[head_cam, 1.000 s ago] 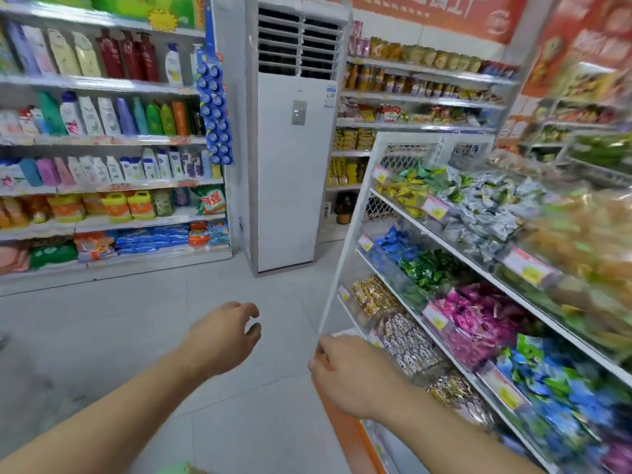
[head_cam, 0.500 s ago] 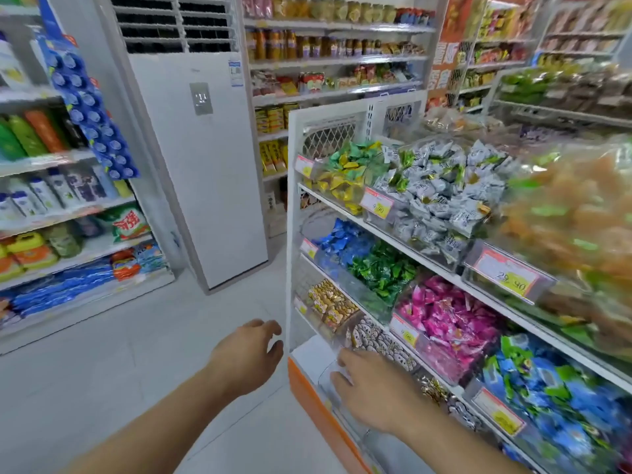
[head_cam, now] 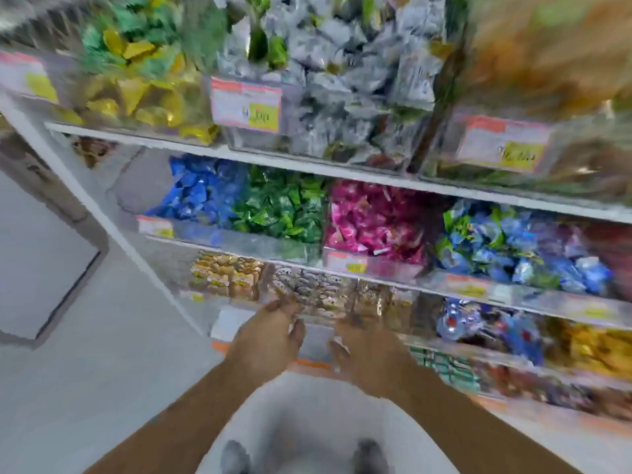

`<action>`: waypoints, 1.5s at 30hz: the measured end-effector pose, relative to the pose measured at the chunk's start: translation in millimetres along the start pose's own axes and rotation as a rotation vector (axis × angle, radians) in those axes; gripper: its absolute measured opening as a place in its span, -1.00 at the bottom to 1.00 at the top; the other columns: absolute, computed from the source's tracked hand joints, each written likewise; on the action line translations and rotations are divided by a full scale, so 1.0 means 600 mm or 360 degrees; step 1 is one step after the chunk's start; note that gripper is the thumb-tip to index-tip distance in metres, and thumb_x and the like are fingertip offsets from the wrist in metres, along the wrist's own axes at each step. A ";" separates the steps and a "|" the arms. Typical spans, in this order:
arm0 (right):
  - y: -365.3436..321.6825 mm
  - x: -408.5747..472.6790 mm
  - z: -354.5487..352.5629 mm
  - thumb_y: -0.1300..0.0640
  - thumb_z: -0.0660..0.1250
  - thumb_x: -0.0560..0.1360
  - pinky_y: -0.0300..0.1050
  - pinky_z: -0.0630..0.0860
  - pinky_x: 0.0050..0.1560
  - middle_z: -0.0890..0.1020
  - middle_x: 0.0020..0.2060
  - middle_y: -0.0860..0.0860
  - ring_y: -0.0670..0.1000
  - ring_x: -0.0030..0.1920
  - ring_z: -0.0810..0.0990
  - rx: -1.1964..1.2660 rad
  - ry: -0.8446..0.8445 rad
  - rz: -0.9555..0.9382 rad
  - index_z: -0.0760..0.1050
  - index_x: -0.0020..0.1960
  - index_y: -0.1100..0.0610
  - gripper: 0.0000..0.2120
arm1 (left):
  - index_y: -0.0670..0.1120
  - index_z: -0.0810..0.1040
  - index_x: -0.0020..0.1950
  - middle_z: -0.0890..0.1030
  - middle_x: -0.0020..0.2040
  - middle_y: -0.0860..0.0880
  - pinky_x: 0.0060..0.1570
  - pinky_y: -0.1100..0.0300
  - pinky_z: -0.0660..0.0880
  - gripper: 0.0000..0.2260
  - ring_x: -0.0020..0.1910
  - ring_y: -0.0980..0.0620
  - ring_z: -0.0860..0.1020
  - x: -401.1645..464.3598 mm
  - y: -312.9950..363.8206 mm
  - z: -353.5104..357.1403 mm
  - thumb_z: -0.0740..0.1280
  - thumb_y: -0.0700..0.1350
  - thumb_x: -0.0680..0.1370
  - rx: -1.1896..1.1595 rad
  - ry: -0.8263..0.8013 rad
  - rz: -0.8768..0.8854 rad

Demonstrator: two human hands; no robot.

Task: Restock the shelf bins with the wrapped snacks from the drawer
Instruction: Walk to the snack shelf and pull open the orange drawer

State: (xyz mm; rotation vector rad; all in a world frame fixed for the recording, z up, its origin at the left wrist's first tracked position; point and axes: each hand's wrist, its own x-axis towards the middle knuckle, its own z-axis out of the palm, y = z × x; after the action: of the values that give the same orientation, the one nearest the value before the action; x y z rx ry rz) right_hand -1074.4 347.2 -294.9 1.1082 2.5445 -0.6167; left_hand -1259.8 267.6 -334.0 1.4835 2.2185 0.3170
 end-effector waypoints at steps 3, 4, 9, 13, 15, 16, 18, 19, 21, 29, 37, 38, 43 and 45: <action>-0.012 0.022 0.085 -0.20 0.05 0.69 0.05 0.53 0.27 0.61 0.24 0.04 0.15 0.29 0.58 0.0183 -0.0089 0.0264 0.43 0.31 -0.01 -0.63 | 0.07 0.53 0.30 0.61 0.25 -0.02 0.12 -0.01 0.58 -0.71 0.21 -0.11 0.60 0.008 -0.033 0.061 0.19 0.10 0.64 -0.0033 -0.0192 0.0107; -0.013 0.028 0.113 -0.22 0.06 0.67 0.07 0.55 0.24 0.63 0.20 0.02 0.13 0.25 0.60 0.0268 -0.0104 0.0315 0.44 0.26 -0.03 -0.65 | 0.07 0.53 0.32 0.62 0.24 -0.01 0.11 0.00 0.59 -0.70 0.19 -0.11 0.60 0.009 -0.048 0.080 0.19 0.10 0.64 -0.0043 -0.0236 0.0125; 0.014 0.059 0.266 -0.22 0.10 0.65 0.01 0.56 0.20 0.65 0.18 -0.07 0.05 0.20 0.61 0.0460 -0.0155 0.0488 0.44 0.26 -0.07 -0.67 | 0.05 0.53 0.28 0.62 0.21 0.04 0.11 -0.02 0.59 -0.73 0.18 -0.02 0.61 0.009 -0.133 0.205 0.20 0.08 0.65 -0.0021 -0.0388 0.0150; 0.063 0.105 0.418 -0.21 0.12 0.66 -0.01 0.57 0.23 0.64 0.24 -0.10 0.02 0.22 0.61 0.0560 -0.0213 0.0559 0.45 0.33 -0.07 -0.65 | 0.09 0.52 0.35 0.60 0.28 0.10 0.17 0.04 0.56 -0.71 0.22 0.05 0.58 0.021 -0.186 0.358 0.21 0.11 0.66 -0.0087 -0.0452 0.0073; 0.091 0.131 0.501 -0.19 0.14 0.67 -0.03 0.56 0.24 0.64 0.26 -0.10 0.01 0.24 0.61 0.0634 -0.0215 0.0621 0.47 0.35 -0.07 -0.65 | 0.10 0.51 0.36 0.59 0.29 0.11 0.16 0.06 0.55 -0.70 0.23 0.05 0.57 0.029 -0.196 0.443 0.21 0.12 0.66 -0.0131 -0.0483 0.0066; 0.105 0.145 0.544 -0.19 0.14 0.67 -0.03 0.56 0.24 0.64 0.27 -0.09 0.01 0.24 0.61 0.0649 -0.0206 0.0643 0.47 0.35 -0.07 -0.65 | 0.11 0.51 0.37 0.59 0.29 0.10 0.17 0.05 0.55 -0.69 0.24 0.05 0.57 0.034 -0.204 0.488 0.21 0.12 0.66 -0.0149 -0.0486 0.0063; 0.132 0.174 0.632 -0.19 0.13 0.67 -0.01 0.57 0.20 0.65 0.25 -0.09 0.01 0.22 0.62 0.0650 -0.0190 0.0656 0.46 0.34 -0.07 -0.65 | 0.11 0.51 0.39 0.58 0.30 0.11 0.19 0.04 0.54 -0.69 0.25 0.04 0.56 0.047 -0.227 0.577 0.21 0.12 0.67 -0.0188 -0.0499 0.0052; 0.145 0.188 0.675 -0.19 0.13 0.67 0.00 0.58 0.19 0.66 0.23 -0.09 0.00 0.21 0.62 0.0656 -0.0185 0.0656 0.46 0.34 -0.07 -0.65 | 0.12 0.51 0.39 0.58 0.30 0.11 0.20 0.03 0.54 -0.68 0.26 0.04 0.56 0.054 -0.244 0.620 0.21 0.13 0.67 -0.0200 -0.0509 0.0048; 0.166 0.215 0.754 -0.21 0.12 0.67 0.00 0.58 0.16 0.66 0.20 -0.10 -0.02 0.18 0.61 0.0667 -0.0181 0.0640 0.45 0.33 -0.08 -0.65 | 0.13 0.49 0.40 0.58 0.32 0.12 0.19 0.04 0.55 -0.67 0.26 0.06 0.55 0.067 -0.287 0.696 0.20 0.15 0.67 -0.0190 -0.0513 0.0050; 0.197 0.310 0.930 -0.28 0.11 0.66 0.02 0.57 0.20 0.61 0.22 -0.17 -0.04 0.21 0.59 0.0523 -0.0076 0.0520 0.42 0.39 -0.13 -0.60 | 0.19 0.33 0.52 0.49 0.44 0.17 0.25 0.00 0.54 -0.59 0.35 0.08 0.50 0.103 -0.410 0.871 0.16 0.22 0.67 -0.0002 -0.0473 0.0125; 0.192 0.280 0.953 -0.30 0.10 0.65 0.05 0.61 0.11 0.60 0.15 -0.06 0.08 0.13 0.60 0.0128 0.0051 0.0518 0.45 0.30 -0.05 -0.58 | 0.20 0.43 0.41 0.54 0.31 0.20 0.17 0.00 0.56 -0.66 0.27 0.06 0.53 0.089 -0.444 0.870 0.18 0.22 0.66 -0.0001 -0.0176 0.0359; 0.182 0.270 0.950 -0.31 0.11 0.65 0.06 0.61 0.10 0.60 0.14 -0.05 0.10 0.12 0.61 0.0126 0.0124 0.0533 0.46 0.27 -0.05 -0.59 | 0.20 0.45 0.38 0.55 0.29 0.18 0.16 -0.01 0.56 -0.69 0.25 0.05 0.55 0.083 -0.441 0.864 0.20 0.20 0.66 -0.0024 -0.0123 0.0425; 0.101 0.203 0.932 -0.21 0.19 0.63 0.02 0.60 0.07 0.64 0.04 0.02 0.14 0.03 0.60 0.0402 0.0190 0.0542 0.53 0.10 0.05 -0.65 | 0.13 0.57 0.22 0.62 0.10 0.17 0.11 0.05 0.57 -0.82 0.07 0.10 0.59 -0.004 -0.421 0.792 0.27 0.08 0.66 -0.0188 -0.0049 0.0507; 0.074 0.167 0.928 -0.16 0.18 0.64 -0.02 0.53 0.00 0.65 0.07 0.04 0.14 0.06 0.60 0.0353 0.0118 0.0484 0.54 0.11 0.06 -0.67 | 0.09 0.57 0.20 0.63 0.10 0.10 0.09 0.06 0.55 -0.84 0.09 0.03 0.58 -0.043 -0.421 0.762 0.25 0.05 0.67 0.0063 -0.0084 0.0600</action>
State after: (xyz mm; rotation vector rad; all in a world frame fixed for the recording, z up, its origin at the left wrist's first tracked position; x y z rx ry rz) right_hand -1053.0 161.1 -830.7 1.5827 2.3377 -0.8008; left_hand -1235.2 118.1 -834.5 1.9078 1.9053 0.3477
